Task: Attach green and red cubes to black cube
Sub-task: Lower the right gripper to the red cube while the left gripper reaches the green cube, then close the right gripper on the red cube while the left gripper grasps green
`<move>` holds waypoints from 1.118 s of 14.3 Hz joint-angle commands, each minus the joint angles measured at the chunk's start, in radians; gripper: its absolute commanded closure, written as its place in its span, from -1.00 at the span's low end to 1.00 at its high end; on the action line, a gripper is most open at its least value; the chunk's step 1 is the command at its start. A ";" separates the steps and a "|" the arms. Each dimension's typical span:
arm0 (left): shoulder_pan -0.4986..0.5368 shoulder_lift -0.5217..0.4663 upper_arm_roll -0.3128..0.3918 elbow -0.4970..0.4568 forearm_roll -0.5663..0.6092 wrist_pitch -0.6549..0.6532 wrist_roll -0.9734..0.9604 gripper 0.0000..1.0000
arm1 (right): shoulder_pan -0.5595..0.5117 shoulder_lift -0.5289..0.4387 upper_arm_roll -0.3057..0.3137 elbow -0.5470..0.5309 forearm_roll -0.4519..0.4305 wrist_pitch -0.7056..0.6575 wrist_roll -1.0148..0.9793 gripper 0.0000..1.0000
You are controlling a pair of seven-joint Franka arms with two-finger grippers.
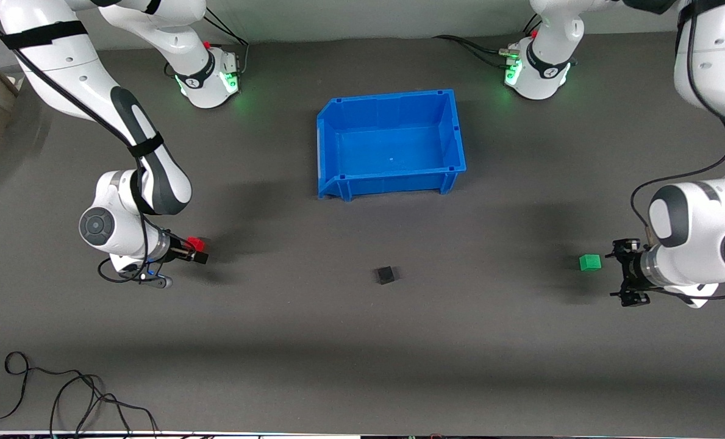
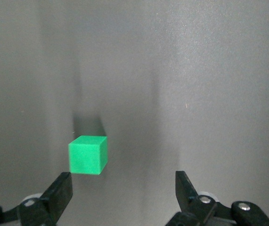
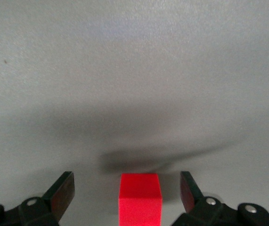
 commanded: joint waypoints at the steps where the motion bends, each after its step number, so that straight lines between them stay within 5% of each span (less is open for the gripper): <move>1: -0.002 0.044 0.004 0.009 -0.006 0.051 -0.047 -0.95 | 0.002 0.000 -0.001 -0.035 -0.006 0.061 0.019 -0.98; 6: -0.017 0.045 0.004 -0.023 0.001 0.048 -0.064 -0.95 | -0.007 0.018 -0.001 -0.040 -0.004 0.070 0.029 -0.93; 11: -0.009 0.038 0.007 -0.075 0.050 0.056 -0.047 -0.92 | -0.007 0.019 -0.001 -0.041 -0.004 0.069 0.065 -0.66; 14: 0.014 0.028 0.007 -0.123 0.073 0.115 -0.045 -0.88 | -0.007 0.026 -0.001 -0.043 -0.004 0.069 0.065 -0.37; 16: 0.017 0.030 0.007 -0.149 0.073 0.161 -0.047 -0.83 | -0.007 0.026 -0.001 -0.045 -0.004 0.069 0.065 0.01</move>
